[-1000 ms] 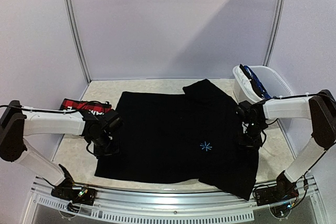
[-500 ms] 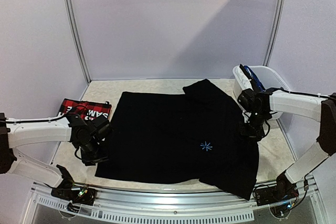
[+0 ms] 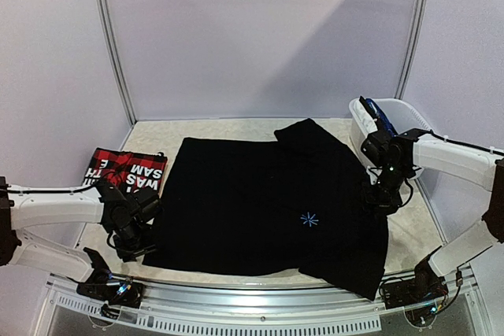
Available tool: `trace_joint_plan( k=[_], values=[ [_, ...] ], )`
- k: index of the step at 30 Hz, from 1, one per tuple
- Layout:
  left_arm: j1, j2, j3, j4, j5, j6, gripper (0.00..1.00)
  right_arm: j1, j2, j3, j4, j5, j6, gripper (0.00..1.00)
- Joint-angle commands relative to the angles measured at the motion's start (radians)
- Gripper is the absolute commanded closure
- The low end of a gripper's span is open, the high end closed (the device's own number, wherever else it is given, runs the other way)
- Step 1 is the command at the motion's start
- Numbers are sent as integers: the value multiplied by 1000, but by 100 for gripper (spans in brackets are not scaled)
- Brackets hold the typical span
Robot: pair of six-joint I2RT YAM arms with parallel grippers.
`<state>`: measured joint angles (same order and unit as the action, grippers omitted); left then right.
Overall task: Fold and stack the mixed laundry pile
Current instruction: Pick up the flattened T-shirt from the center of the board.
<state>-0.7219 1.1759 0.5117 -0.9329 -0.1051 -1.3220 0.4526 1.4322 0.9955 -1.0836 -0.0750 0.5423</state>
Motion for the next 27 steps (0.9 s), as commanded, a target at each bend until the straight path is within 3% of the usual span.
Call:
trace_joint_plan(
  k=[1,17,27],
  values=[
    [-16,8,-69,84,46,-48,51,8,0,24,-27,-14,-15,49],
    [-104,-116,-32,-90,24,-141,55,8,5,8,-35,-25,-27,48],
    [-118,-117,-73,-3,41,-147,61,8,4,-19,-20,-28,-21,48]
  ],
)
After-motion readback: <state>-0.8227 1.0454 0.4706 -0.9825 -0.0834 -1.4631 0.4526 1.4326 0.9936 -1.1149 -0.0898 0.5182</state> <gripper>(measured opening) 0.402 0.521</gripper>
